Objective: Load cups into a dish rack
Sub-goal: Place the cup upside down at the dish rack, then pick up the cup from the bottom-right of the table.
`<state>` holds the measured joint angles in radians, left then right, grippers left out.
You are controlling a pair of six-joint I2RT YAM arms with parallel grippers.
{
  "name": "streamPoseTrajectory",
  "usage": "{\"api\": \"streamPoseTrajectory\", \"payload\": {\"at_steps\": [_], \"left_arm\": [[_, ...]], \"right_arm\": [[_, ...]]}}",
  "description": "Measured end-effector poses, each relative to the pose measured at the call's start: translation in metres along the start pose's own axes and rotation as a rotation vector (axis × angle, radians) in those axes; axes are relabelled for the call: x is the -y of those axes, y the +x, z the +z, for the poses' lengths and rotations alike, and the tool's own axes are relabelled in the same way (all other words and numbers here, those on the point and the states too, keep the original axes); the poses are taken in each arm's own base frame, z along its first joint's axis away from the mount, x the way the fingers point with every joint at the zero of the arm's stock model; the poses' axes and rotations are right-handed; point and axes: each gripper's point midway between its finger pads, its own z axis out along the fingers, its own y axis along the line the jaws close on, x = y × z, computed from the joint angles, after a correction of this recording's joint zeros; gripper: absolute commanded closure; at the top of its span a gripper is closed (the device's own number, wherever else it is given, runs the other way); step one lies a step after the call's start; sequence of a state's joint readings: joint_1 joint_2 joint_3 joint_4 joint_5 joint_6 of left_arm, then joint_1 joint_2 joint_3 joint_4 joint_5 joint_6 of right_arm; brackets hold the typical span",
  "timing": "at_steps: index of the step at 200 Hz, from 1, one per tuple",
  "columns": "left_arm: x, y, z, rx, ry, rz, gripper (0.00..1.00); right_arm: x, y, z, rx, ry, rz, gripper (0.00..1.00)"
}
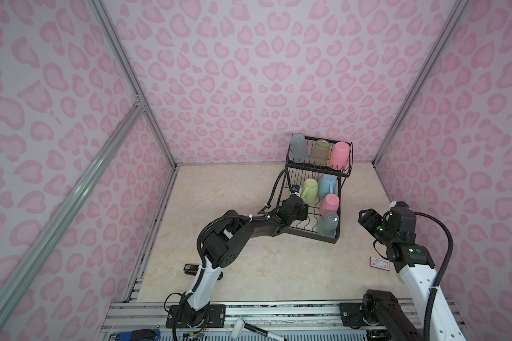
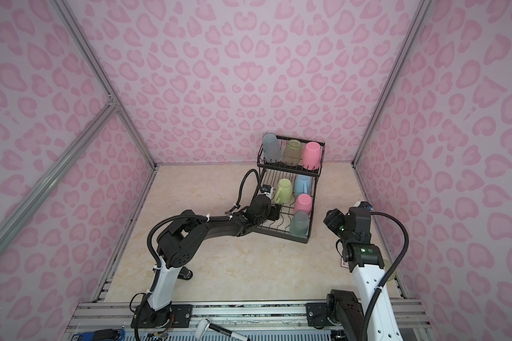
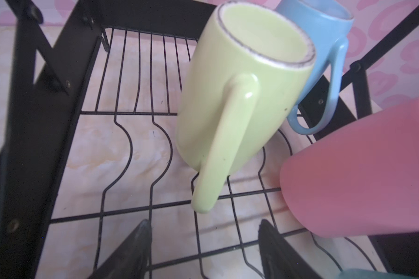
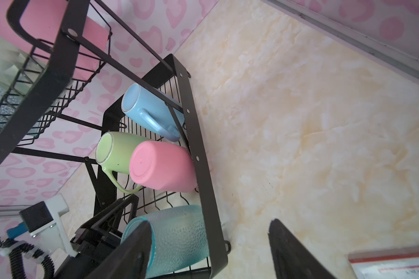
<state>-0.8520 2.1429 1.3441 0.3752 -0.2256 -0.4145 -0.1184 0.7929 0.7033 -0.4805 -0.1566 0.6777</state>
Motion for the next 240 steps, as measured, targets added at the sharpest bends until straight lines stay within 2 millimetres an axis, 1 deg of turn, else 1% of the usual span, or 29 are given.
{"api": "streamPoseTrajectory", "payload": {"at_steps": [21, 65, 77, 97, 134, 168, 203, 227, 240], "left_arm": [[0.001, -0.002, -0.011, 0.007, 0.021, -0.003, 0.26], [0.004, -0.013, -0.033, 0.033, 0.053, -0.011, 0.23], [0.006, -0.015, -0.038, 0.036, 0.065, -0.012, 0.21], [0.01, -0.017, -0.048, 0.039, 0.083, -0.014, 0.17], [0.018, -0.024, -0.066, 0.046, 0.127, -0.016, 0.13], [0.025, -0.032, -0.081, 0.056, 0.163, -0.025, 0.13], [0.036, -0.028, -0.089, 0.037, 0.205, -0.029, 0.13], [0.045, -0.028, -0.097, 0.038, 0.231, -0.021, 0.12], [0.052, -0.029, -0.103, 0.04, 0.254, -0.009, 0.12]], "right_arm": [[0.003, -0.005, -0.001, -0.008, 0.034, 0.008, 0.19], [0.021, -0.016, 0.003, -0.04, 0.172, 0.014, 0.17], [0.025, -0.02, 0.002, -0.047, 0.206, 0.016, 0.17], [0.033, -0.026, -0.005, -0.04, 0.27, 0.019, 0.18], [0.05, -0.039, -0.018, -0.026, 0.422, 0.054, 0.21], [0.075, -0.041, -0.037, -0.006, 0.597, 0.097, 0.24], [0.107, -0.041, -0.063, 0.051, 0.753, 0.176, 0.26], [0.133, -0.032, -0.072, 0.048, 0.837, 0.235, 0.26], [0.144, -0.028, -0.075, 0.046, 0.866, 0.261, 0.26]]}}
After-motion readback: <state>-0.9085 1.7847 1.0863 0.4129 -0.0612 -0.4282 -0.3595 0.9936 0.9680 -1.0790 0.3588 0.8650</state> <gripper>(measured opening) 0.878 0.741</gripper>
